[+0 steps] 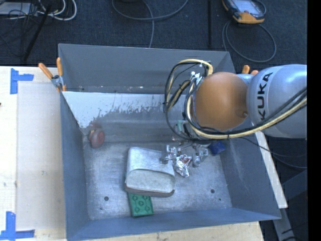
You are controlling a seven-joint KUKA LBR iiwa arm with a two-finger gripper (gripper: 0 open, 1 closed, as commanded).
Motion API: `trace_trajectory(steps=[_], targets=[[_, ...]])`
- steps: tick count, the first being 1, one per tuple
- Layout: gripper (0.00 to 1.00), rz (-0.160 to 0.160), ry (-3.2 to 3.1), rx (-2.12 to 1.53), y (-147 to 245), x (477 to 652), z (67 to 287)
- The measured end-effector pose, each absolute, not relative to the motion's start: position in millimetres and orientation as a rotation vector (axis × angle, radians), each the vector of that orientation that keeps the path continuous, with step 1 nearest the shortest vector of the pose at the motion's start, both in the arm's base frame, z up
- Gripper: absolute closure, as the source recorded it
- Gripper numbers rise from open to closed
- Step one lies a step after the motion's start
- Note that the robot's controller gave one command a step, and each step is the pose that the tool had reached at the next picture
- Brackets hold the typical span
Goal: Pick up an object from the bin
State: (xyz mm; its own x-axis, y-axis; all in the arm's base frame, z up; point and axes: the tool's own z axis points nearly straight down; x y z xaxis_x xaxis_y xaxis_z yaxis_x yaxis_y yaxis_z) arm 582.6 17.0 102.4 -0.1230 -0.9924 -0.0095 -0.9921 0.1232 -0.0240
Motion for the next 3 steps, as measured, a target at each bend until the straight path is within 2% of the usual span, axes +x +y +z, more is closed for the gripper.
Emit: trace_trajectory(steps=[1, 2, 3], targets=[[0.00, -0.015, 1.967, -2.437, 8, 579.4, 98], [0.00, -0.012, 1.959, -2.447, 10, 578.3, 94], [1.00, 0.007, 1.966, -2.450, 11, 574.0, 88]])
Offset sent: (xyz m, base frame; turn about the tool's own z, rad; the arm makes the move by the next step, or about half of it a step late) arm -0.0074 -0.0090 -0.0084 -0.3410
